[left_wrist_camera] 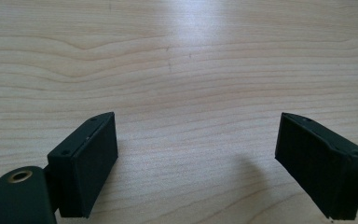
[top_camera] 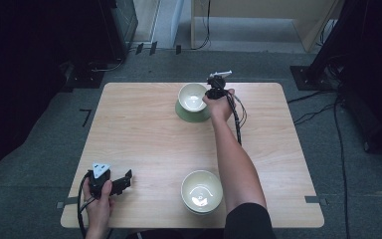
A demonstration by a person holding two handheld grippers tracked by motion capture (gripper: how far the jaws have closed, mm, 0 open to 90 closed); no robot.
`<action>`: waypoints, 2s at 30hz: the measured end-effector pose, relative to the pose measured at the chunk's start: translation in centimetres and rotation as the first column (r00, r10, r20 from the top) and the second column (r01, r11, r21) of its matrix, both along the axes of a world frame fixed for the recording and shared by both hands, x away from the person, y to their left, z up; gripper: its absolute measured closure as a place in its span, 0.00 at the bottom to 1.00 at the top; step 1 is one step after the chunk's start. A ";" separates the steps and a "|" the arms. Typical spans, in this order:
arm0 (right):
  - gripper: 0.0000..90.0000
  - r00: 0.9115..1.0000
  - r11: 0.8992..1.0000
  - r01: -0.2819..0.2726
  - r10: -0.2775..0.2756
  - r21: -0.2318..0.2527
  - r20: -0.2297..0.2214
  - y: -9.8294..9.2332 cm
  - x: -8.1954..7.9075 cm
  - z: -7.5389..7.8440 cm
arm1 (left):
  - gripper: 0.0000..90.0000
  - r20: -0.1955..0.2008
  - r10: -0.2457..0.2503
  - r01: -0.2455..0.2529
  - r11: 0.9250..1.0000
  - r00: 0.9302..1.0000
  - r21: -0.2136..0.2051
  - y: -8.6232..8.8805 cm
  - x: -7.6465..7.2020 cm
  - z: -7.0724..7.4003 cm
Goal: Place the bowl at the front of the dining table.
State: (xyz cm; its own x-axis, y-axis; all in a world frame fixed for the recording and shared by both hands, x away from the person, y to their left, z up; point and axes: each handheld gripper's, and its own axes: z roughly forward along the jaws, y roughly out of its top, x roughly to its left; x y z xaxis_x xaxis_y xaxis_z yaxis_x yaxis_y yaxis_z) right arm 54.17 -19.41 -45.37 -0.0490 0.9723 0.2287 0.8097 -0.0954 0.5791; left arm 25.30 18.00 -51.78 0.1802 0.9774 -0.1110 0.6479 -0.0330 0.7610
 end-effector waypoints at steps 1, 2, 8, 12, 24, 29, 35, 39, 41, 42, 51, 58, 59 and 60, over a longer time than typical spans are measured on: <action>0.97 0.999 0.999 0.029 -0.028 0.040 -0.015 -0.3 0.3 -0.3 | 0.14 -0.001 0.001 -0.001 1.000 1.000 -0.005 0.0 0.0 0.0; 0.97 0.999 0.999 0.029 -0.028 0.040 -0.015 -0.3 0.3 -0.3 | 0.14 -0.001 0.001 -0.001 1.000 1.000 -0.005 0.0 0.0 0.0; 0.97 0.992 0.995 0.075 -0.068 0.062 -0.109 -0.8 1.2 0.1 | 0.14 -0.006 -0.002 0.002 1.000 1.000 -0.008 0.1 0.1 0.0; 0.97 0.980 0.991 0.092 -0.074 0.093 -0.187 -1.0 1.8 0.2 | 0.14 -0.009 -0.002 0.002 1.000 1.000 -0.010 0.1 0.1 0.0; 0.97 0.972 0.999 0.045 -0.047 -0.014 -0.232 -0.2 2.5 1.1 | 0.14 -0.010 0.000 0.000 1.000 1.000 -0.015 0.1 0.1 0.0; 0.96 0.968 0.998 0.061 -0.056 0.016 -0.243 -0.6 2.8 1.3 | 0.14 -0.010 -0.001 0.001 1.000 1.000 -0.014 0.1 0.1 0.0; 0.96 0.971 0.997 0.061 -0.051 0.036 -0.235 -0.8 2.7 1.3 | 0.14 -0.009 -0.001 0.001 1.000 1.000 -0.013 0.1 0.1 0.0; 0.95 0.975 0.996 0.062 -0.048 0.059 -0.219 -1.0 2.5 1.2 | 0.14 -0.009 0.000 0.000 1.000 1.000 -0.014 0.1 0.1 0.0; 0.82 0.981 0.993 0.050 -0.029 0.107 -0.190 -1.3 2.3 1.2 | 0.14 -0.009 0.001 -0.001 1.000 1.000 -0.014 0.1 0.1 0.0; 0.76 0.984 0.991 0.033 -0.011 0.126 -0.178 -1.4 2.3 1.2 | 0.14 -0.009 0.000 0.000 1.000 1.000 -0.014 0.1 0.1 0.0; 0.34 0.995 0.990 -0.072 0.080 0.119 -0.059 -1.2 1.4 2.1 | 0.14 -0.010 0.000 -0.001 1.000 1.000 -0.008 0.0 0.1 0.0; 0.33 0.993 0.991 -0.109 0.105 0.082 0.048 -1.6 -0.3 2.6 | 0.14 -0.011 0.001 -0.002 1.000 1.000 -0.005 0.0 0.1 0.0; 0.33 0.993 0.991 -0.109 0.105 0.081 0.058 -1.8 -0.6 2.7 | 0.14 -0.011 0.001 -0.001 1.000 1.000 -0.005 0.0 0.1 0.0; 0.33 0.992 0.990 -0.105 0.098 0.090 0.080 -2.0 -0.9 2.7 | 0.14 -0.011 0.001 -0.001 1.000 1.000 -0.004 0.0 0.1 0.0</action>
State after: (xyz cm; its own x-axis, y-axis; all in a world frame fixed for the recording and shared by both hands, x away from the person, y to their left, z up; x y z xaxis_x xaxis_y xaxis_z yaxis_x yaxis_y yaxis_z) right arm 53.29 -21.44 -42.68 -0.1671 0.9357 0.3109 0.7725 -0.0717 0.6310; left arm 25.44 18.00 -51.80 0.1776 0.9771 -0.1169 0.6562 -0.0290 0.7540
